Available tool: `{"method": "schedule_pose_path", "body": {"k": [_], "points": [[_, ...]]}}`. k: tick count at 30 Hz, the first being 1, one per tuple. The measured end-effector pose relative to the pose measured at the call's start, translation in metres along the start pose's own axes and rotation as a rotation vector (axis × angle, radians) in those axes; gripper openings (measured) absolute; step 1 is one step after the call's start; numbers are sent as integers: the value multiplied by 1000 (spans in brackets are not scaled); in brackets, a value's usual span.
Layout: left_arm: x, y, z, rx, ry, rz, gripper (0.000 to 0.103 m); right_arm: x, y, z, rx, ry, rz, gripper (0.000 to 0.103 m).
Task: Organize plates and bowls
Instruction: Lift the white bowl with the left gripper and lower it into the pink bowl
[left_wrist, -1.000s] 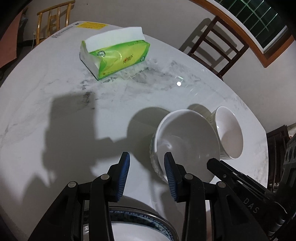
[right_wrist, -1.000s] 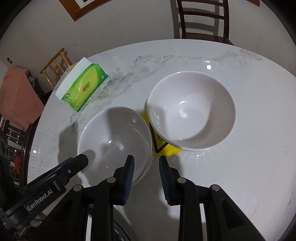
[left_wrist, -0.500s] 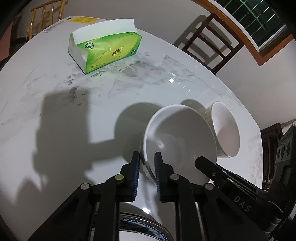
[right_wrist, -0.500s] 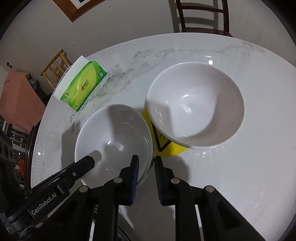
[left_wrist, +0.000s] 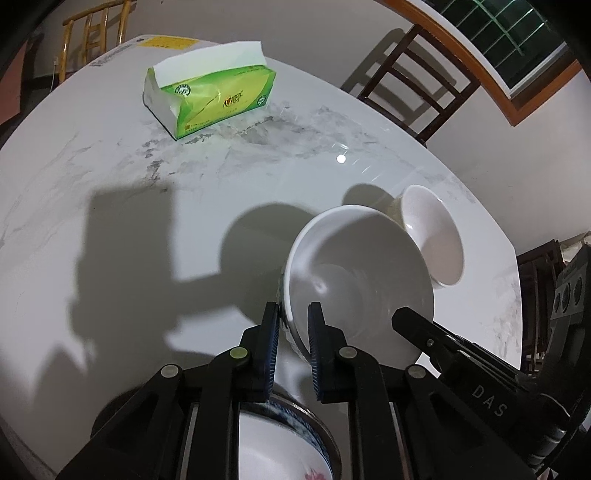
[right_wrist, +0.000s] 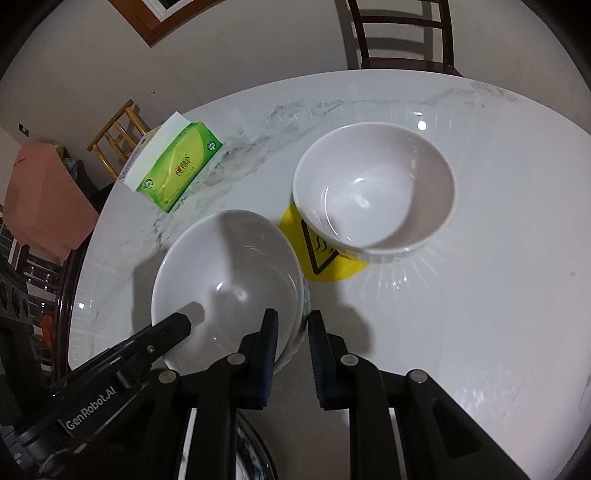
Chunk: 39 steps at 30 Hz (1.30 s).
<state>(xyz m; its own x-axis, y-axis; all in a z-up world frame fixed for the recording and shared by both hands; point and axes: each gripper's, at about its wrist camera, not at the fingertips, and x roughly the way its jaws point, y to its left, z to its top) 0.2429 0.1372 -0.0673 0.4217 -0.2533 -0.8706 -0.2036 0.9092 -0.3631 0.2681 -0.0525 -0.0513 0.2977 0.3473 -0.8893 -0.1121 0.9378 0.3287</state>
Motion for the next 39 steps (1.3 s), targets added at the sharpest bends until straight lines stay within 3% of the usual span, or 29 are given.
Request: {"method": "schedule_pose_path", "body": {"k": [12,24,39], "points": [[-45,-31,-29,42,-47,-10,13,-55,-11,-27,7,-54,26,17],[-82,-90,-80,131,-73,-34,13,-125,-49,-73,50,-120,24,17],[-84,-139,-147,237,-33,-37,13,-160,-103,-136,114,-139,-8,17]]}}
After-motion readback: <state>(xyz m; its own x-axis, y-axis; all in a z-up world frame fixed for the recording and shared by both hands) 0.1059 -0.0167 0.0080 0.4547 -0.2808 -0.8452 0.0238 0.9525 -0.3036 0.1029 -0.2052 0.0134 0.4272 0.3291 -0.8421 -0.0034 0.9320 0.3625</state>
